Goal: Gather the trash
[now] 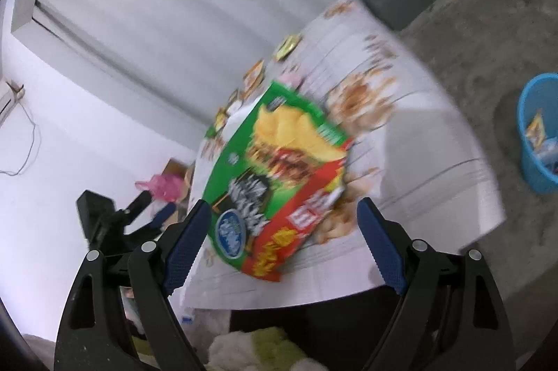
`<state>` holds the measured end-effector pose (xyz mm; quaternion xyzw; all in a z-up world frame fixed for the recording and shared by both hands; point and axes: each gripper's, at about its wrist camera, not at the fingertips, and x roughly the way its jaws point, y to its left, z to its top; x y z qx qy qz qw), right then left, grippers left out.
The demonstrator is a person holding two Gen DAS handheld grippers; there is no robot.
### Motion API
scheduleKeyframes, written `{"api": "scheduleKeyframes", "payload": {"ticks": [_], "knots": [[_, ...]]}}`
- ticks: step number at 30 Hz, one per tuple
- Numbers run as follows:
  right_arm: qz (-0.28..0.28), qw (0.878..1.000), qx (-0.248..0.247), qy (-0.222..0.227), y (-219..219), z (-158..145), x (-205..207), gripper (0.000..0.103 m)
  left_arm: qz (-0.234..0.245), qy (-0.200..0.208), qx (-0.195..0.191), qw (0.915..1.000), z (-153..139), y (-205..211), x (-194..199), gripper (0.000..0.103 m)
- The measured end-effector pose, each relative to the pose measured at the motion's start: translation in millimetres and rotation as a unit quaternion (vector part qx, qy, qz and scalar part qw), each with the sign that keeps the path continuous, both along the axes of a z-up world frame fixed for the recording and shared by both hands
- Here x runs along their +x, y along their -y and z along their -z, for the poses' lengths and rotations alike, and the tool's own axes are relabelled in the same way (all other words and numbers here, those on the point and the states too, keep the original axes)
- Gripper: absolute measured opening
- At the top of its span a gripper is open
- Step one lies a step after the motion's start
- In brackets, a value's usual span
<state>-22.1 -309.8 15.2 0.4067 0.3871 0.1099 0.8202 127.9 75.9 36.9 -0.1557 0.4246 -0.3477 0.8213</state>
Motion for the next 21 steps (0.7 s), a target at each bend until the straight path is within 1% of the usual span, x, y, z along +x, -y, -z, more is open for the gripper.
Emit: {"api": "scheduleKeyframes", "payload": {"ticks": [3,4,7,9,11,12,15,18,20,21], "knots": [[-0.017,1.000,0.001,-0.008,-14,1,13,0.081,0.015,-0.014,-0.027,0.9994,12,3,5,0.085],[-0.021,1.000,-0.001,-0.015,-17,4,18,0.081,0.020,-0.016,-0.030,0.9992,15,6,8,0.085],[-0.027,0.999,0.004,-0.033,-26,14,28,0.078,0.033,-0.033,-0.026,0.9986,28,17,21,0.081],[-0.029,0.998,0.010,-0.046,-31,19,32,0.077,0.038,-0.053,-0.025,0.9976,38,23,30,0.078],[-0.031,0.998,0.011,-0.055,-34,22,34,0.075,0.039,-0.075,-0.022,0.9962,45,28,37,0.072],[-0.033,0.998,0.015,-0.059,-36,25,36,0.073,0.044,-0.083,-0.027,0.9952,47,30,38,0.071],[-0.039,0.996,0.034,-0.068,-37,33,42,0.070,0.067,-0.086,-0.043,0.9931,43,34,36,0.067],[-0.042,0.996,0.038,-0.075,-39,39,48,0.068,0.088,-0.094,-0.050,0.9905,38,39,31,0.059],[-0.043,0.995,0.050,-0.078,-39,44,50,0.067,0.101,-0.100,-0.054,0.9884,35,44,28,0.050],[-0.042,0.995,0.055,-0.078,-38,45,50,0.066,0.110,-0.104,-0.061,0.9866,33,46,26,0.048]]}}
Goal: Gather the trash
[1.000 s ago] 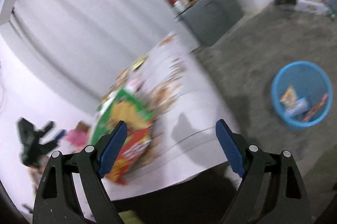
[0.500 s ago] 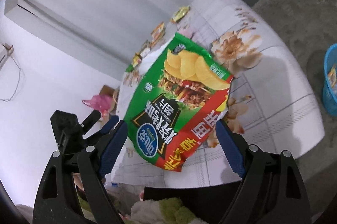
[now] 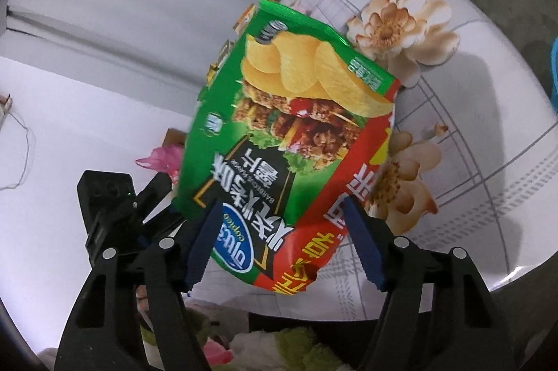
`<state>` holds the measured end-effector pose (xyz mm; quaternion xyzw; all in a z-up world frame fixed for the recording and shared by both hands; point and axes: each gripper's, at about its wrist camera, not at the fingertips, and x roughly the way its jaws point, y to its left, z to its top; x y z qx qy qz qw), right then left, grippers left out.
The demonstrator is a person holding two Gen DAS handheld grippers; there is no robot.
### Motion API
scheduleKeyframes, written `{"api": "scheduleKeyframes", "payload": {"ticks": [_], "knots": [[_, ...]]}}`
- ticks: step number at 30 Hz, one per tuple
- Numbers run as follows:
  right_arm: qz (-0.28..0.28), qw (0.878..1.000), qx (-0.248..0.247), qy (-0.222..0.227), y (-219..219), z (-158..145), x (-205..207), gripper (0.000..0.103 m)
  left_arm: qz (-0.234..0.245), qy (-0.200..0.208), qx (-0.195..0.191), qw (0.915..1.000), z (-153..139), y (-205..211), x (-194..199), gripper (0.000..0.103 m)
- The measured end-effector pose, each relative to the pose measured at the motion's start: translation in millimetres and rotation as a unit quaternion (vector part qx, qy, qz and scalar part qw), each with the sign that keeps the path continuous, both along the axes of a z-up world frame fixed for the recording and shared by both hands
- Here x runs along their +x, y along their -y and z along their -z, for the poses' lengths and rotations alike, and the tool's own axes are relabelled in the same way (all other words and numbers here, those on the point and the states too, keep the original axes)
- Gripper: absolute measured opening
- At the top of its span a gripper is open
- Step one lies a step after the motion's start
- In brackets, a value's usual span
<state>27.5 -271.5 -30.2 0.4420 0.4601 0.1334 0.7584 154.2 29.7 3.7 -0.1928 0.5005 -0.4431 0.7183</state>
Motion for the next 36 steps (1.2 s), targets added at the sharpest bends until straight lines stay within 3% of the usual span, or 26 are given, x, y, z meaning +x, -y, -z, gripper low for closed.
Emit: {"api": "scheduleKeyframes", "payload": {"ticks": [3,5,8,11,14,17,19,22,27,29,32,36], "knots": [[0.005,1.000,0.013,-0.001,5,4,-1,0.065,0.019,-0.004,-0.024,0.9995,-9,7,-7,0.039],[0.007,1.000,0.022,0.001,7,6,-3,0.065,0.027,0.004,-0.035,0.9990,-17,13,-12,0.027],[0.015,1.000,0.024,0.007,13,7,-8,0.065,0.035,0.042,-0.027,0.9981,-32,25,-26,0.010],[0.030,0.999,0.027,0.022,26,2,-18,0.065,0.037,0.107,0.009,0.9935,-45,41,-44,0.007],[0.052,0.996,0.042,0.052,44,-9,-35,0.068,0.055,0.178,0.052,0.9812,-56,62,-69,0.006],[0.067,0.991,0.073,0.086,62,-19,-48,0.076,0.089,0.253,0.099,0.9581,-62,88,-100,0.006],[0.072,0.989,0.081,0.100,69,-26,-54,0.082,0.110,0.281,0.118,0.9459,-60,103,-115,0.006],[0.078,0.990,0.054,0.101,78,-35,-59,0.084,0.143,0.305,0.139,0.9313,-50,127,-135,0.006],[0.083,0.995,0.014,0.061,85,-24,-65,0.084,0.190,0.316,0.158,0.9160,-22,156,-160,0.007],[0.088,0.995,0.002,0.045,88,-17,-69,0.084,0.201,0.312,0.166,0.9138,-10,166,-164,0.007],[0.097,0.995,-0.017,0.013,91,0,-71,0.072,0.210,0.297,0.169,0.9160,2,174,-168,0.007],[0.110,0.994,-0.004,-0.030,94,30,-74,0.043,0.213,0.274,0.165,0.9232,12,178,-170,0.008]]}}
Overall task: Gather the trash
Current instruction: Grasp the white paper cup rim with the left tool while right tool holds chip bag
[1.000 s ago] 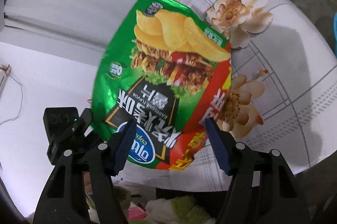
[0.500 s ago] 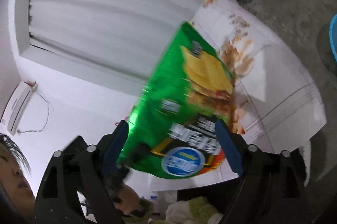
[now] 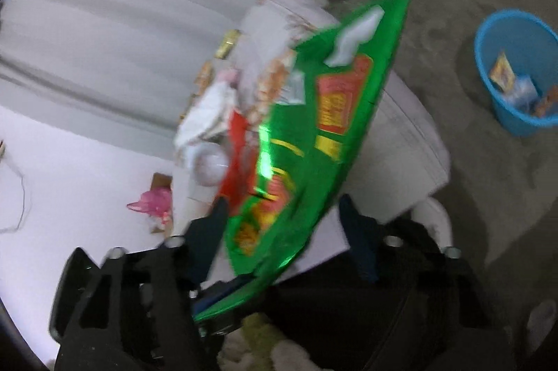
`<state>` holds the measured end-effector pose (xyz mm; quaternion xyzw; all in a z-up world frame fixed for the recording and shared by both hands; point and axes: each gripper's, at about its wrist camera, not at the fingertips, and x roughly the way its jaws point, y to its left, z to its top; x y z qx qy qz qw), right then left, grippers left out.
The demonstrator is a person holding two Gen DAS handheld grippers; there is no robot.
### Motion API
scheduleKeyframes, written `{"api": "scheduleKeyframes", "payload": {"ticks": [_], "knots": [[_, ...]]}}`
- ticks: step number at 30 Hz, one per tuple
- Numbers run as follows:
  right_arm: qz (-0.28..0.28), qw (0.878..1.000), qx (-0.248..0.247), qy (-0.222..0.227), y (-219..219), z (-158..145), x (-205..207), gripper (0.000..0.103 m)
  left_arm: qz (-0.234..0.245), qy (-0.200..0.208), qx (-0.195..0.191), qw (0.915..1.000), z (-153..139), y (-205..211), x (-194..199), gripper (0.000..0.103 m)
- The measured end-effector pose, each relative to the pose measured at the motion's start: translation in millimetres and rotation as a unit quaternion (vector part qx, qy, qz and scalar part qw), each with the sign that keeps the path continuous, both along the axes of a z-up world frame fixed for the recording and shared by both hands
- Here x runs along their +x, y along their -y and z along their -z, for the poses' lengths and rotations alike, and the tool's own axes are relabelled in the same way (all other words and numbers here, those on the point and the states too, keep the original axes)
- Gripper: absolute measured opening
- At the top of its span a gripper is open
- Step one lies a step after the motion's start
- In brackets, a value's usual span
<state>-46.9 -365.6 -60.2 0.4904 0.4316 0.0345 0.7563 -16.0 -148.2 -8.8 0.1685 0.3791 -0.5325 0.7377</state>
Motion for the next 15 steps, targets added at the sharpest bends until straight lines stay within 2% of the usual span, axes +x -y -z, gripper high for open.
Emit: {"api": "scheduleKeyframes", "payload": {"ticks": [1,2,3,4,7,9,10,15], "knots": [[0.001,1.000,0.004,-0.003,-1,-1,-2,0.034,-0.001,-0.004,-0.002,1.0000,1,-1,1,0.008],[0.001,1.000,0.014,-0.006,0,5,-2,0.032,-0.003,-0.014,-0.006,0.9999,1,-4,4,0.011],[0.001,1.000,0.020,-0.007,0,9,-2,0.025,-0.002,-0.023,-0.009,0.9997,0,-5,5,0.013],[0.001,1.000,0.022,-0.008,0,12,-2,0.017,-0.001,-0.032,-0.013,0.9994,0,-8,7,0.019],[0.005,1.000,0.021,-0.007,3,14,-4,0.013,-0.003,-0.060,-0.044,0.9972,-7,-22,11,0.032],[0.006,1.000,0.018,-0.003,3,6,-9,0.012,-0.008,-0.073,-0.068,0.9950,-12,-34,16,0.033],[0.007,1.000,0.014,0.001,3,5,-9,0.011,-0.014,-0.074,-0.076,0.9942,-14,-41,19,0.037],[0.011,1.000,0.013,0.008,8,1,-18,0.009,-0.053,-0.034,-0.073,0.9954,-13,-64,28,0.040]]}}
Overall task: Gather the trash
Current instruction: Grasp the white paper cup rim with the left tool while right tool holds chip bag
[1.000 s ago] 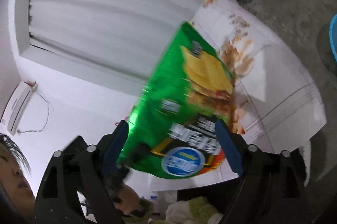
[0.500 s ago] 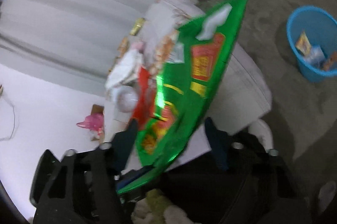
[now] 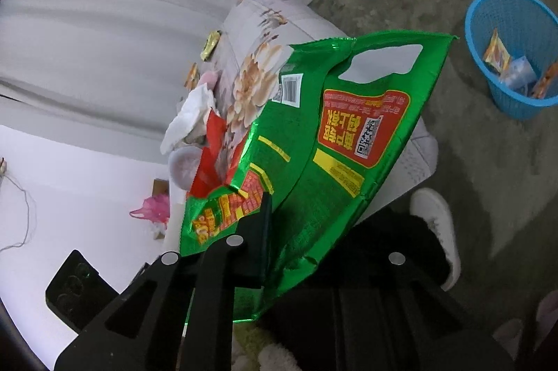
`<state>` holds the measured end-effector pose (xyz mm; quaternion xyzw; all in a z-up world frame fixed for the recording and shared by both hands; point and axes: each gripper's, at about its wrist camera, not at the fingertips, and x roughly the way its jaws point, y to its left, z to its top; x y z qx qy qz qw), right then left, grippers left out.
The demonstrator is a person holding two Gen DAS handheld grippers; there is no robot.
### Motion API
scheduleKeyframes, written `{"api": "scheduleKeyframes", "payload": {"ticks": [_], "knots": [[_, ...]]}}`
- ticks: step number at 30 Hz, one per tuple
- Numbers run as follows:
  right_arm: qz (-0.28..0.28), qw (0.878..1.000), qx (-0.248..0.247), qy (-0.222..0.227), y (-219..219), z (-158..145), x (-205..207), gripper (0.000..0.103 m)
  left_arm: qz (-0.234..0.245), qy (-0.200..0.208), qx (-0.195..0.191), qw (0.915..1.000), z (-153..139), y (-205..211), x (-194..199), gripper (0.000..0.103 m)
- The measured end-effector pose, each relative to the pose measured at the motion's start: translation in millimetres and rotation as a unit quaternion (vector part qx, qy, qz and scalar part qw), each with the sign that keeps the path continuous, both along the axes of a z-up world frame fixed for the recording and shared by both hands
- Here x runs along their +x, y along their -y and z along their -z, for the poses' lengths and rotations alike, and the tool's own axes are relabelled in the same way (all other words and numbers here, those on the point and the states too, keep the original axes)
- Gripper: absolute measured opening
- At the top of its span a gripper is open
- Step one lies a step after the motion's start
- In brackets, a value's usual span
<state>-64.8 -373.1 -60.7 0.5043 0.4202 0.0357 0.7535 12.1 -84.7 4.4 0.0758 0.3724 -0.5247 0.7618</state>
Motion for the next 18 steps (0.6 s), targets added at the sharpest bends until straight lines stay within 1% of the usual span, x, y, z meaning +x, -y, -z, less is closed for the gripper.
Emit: {"api": "scheduleKeyframes", "payload": {"ticks": [1,5,7,8,10,13,14,15,17,18], "knots": [[0.001,1.000,0.002,0.000,3,1,-1,0.006,-0.008,0.004,0.006,0.9999,2,-3,3,0.040],[0.004,1.000,0.005,0.007,6,1,-2,0.005,-0.042,-0.005,0.013,0.9990,9,-20,15,0.040],[0.004,1.000,0.006,0.007,6,0,-3,0.005,-0.061,0.001,0.019,0.9980,9,-28,18,0.040],[0.003,1.000,0.007,0.007,6,0,-3,0.005,-0.070,0.009,0.019,0.9973,6,-35,18,0.040],[0.002,1.000,0.008,0.008,6,0,-1,0.005,-0.073,0.022,0.010,0.9970,-2,-48,13,0.040],[0.001,1.000,0.007,0.011,8,1,-1,0.005,-0.086,0.058,0.002,0.9947,-17,-74,4,0.047],[0.001,1.000,0.007,0.012,9,1,0,0.005,-0.093,0.072,0.002,0.9931,-21,-81,2,0.048],[0.001,1.000,0.006,0.013,8,0,-4,0.005,-0.104,0.089,0.005,0.9906,-24,-90,1,0.048],[0.001,1.000,0.007,0.011,9,2,-5,0.005,-0.124,0.107,0.015,0.9864,-25,-104,2,0.048],[0.001,1.000,0.007,0.010,9,3,-5,0.005,-0.138,0.116,0.028,0.9832,-22,-110,5,0.048]]}}
